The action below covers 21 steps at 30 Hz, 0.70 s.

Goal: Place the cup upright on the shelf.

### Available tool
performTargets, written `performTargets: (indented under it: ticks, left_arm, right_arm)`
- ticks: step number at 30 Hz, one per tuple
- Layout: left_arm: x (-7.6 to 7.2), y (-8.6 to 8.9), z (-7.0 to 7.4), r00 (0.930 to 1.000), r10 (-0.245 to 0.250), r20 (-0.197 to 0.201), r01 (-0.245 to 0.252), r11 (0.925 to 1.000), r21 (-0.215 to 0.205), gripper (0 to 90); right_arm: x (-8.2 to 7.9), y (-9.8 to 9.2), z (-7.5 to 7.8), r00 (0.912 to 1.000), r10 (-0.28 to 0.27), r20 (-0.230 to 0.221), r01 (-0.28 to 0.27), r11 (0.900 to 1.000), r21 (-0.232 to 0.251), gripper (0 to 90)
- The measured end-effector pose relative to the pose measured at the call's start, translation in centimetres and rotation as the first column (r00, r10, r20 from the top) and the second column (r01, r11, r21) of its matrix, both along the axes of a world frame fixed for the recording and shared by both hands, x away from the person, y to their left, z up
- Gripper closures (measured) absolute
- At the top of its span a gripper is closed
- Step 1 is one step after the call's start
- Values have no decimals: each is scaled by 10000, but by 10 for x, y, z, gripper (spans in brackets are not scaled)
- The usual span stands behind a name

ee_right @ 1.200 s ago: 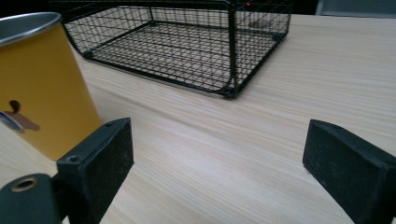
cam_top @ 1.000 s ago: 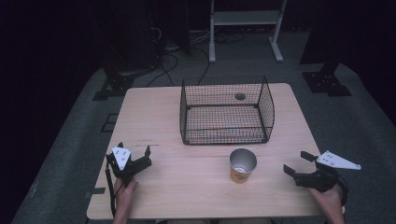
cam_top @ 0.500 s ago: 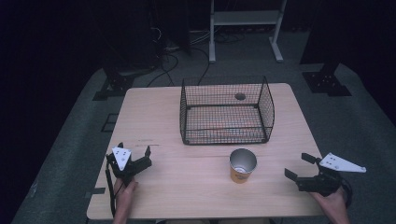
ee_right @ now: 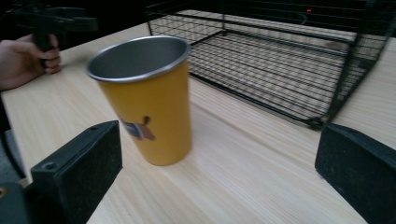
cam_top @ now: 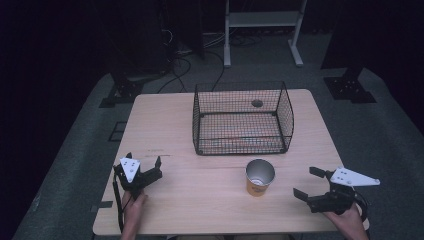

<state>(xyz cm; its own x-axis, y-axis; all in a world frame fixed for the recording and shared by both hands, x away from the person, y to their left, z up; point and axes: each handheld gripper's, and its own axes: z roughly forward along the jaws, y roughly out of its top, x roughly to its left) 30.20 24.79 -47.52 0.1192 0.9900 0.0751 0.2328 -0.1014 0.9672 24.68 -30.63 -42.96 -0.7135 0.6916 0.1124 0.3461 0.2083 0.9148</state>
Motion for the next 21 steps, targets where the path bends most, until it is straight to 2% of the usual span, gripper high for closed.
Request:
performTargets:
  ticks: [4,6,13,21]
  left_arm:
    - [0,0,0,10000,-1,3,1,10000,-10,8]
    - [0,0,0,10000,-1,-1,1,10000,-13,8]
    - [0,1,0,10000,-9,-8,9,10000,-23,8]
    - [0,1,0,10000,-16,-4,16,10000,-34,8]
  right_arm:
    - [1,10,1,9996,286,-23,-286,9994,-206,2]
    - [2,23,1,9980,637,-42,-638,9973,-350,2]
    - [7,45,-3,9926,1194,-217,-1202,9919,-418,2]
    - [13,63,-5,9885,1488,-281,-1505,9862,-687,2]
